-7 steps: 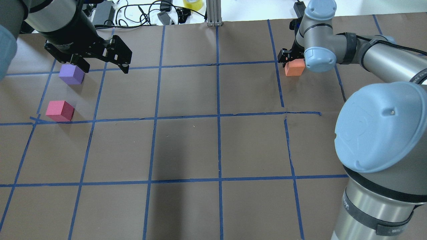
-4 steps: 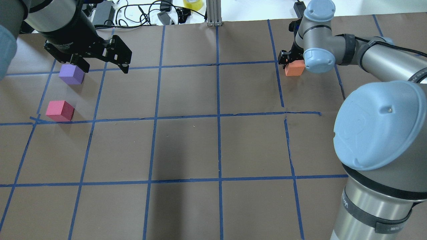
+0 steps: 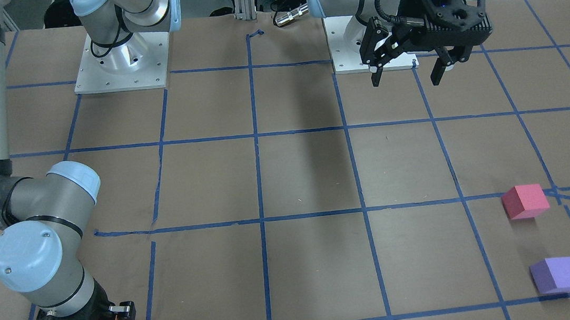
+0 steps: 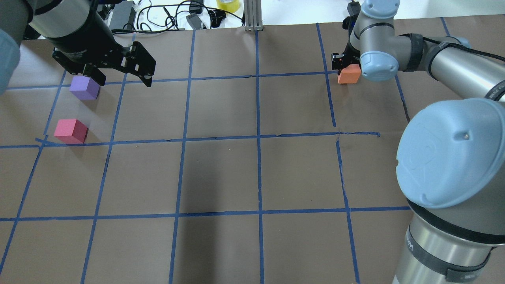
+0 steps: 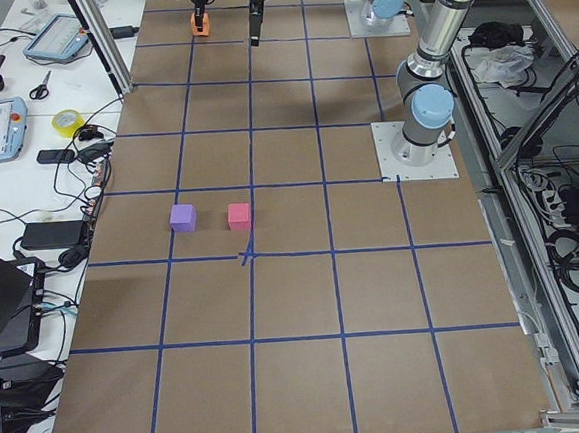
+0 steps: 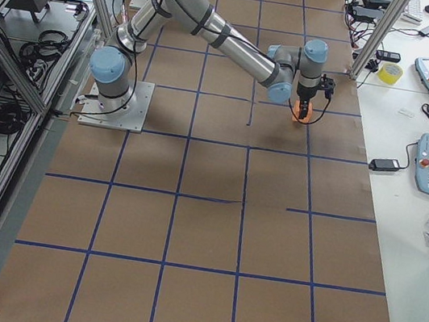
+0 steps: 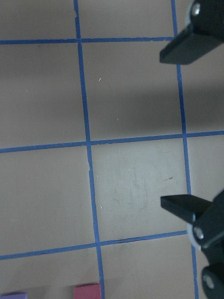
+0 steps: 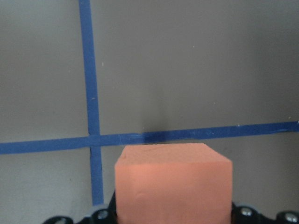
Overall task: Arrange blocks in a line
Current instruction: 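Close the right gripper on the orange cube, then carry the orange cube toward the table center and lower it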
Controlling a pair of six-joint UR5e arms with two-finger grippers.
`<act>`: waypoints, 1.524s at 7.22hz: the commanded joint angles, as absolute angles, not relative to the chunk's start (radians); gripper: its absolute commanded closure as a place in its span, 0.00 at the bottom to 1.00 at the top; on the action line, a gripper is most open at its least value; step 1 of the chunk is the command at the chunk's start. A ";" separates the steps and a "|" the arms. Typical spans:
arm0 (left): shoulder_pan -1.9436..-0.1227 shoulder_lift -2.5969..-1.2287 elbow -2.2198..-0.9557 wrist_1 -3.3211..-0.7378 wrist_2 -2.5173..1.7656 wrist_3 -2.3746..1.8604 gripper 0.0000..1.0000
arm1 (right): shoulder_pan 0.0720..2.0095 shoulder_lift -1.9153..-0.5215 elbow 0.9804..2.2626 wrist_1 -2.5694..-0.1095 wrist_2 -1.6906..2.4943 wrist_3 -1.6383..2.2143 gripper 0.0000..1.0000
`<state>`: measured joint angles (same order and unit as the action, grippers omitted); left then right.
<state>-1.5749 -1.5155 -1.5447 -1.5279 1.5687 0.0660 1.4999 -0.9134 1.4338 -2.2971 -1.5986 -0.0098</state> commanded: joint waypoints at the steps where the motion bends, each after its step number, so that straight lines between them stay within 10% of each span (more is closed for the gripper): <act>1: -1.575 -1.516 -1.545 -1.528 1.569 0.067 0.00 | 1.558 -0.966 1.407 -2.232 -1.600 0.037 1.00; 11: -1.575 -1.519 -1.546 -1.528 1.568 0.066 0.00 | 1.916 -0.885 1.348 -2.155 -1.574 0.353 1.00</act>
